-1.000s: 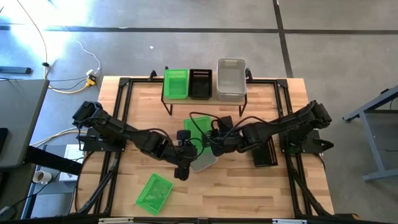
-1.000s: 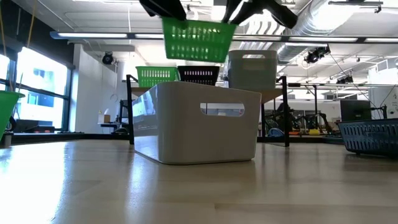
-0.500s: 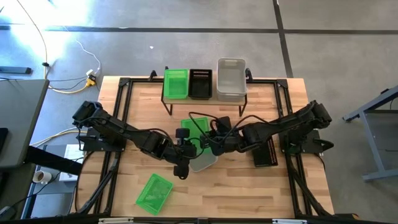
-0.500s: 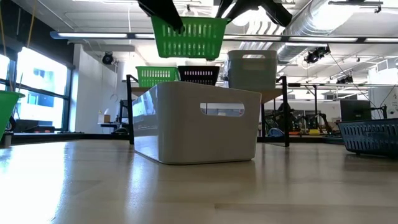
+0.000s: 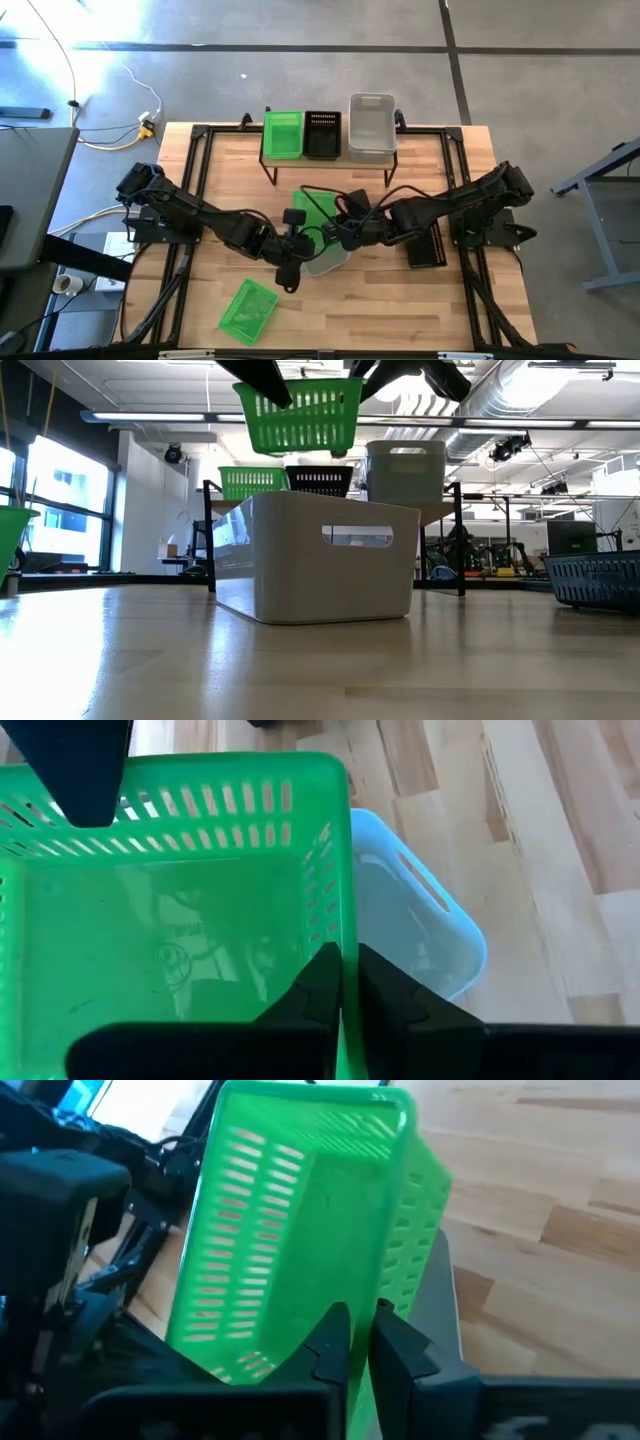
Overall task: Stack baskets on shelf by color
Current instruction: Stack the top green bin on top of the green bin on the shelf
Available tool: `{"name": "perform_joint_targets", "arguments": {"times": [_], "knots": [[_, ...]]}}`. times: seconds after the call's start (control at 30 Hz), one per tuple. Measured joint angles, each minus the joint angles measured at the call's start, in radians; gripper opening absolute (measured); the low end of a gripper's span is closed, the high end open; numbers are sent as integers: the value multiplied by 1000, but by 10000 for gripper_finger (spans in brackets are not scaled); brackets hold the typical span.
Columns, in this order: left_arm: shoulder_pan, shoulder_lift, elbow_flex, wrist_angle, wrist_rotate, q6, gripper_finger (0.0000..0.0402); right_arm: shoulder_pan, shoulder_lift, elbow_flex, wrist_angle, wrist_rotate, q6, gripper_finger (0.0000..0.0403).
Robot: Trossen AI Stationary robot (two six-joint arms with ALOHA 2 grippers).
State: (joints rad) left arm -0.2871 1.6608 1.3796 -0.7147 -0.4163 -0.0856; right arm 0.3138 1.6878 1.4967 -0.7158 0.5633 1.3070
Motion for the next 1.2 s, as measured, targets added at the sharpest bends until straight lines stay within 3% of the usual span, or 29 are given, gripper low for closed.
{"name": "perform_joint_targets", "arguments": {"times": [0.33, 0.47, 0.8, 1.2], "knots": [[-4, -4, 0, -40, 5, -10, 3, 1, -11, 0, -20, -10, -91, 119], [-4, -12, 0, -78, 6, -26, 2, 1, -46, 0, -25, -14, -132, 144], [0, -109, 21, -147, -38, -36, 2, -6, -159, 0, -52, -6, -273, 151], [118, -277, 42, -196, -126, 110, 1, -47, -242, 0, -106, -15, -431, 151]]}}
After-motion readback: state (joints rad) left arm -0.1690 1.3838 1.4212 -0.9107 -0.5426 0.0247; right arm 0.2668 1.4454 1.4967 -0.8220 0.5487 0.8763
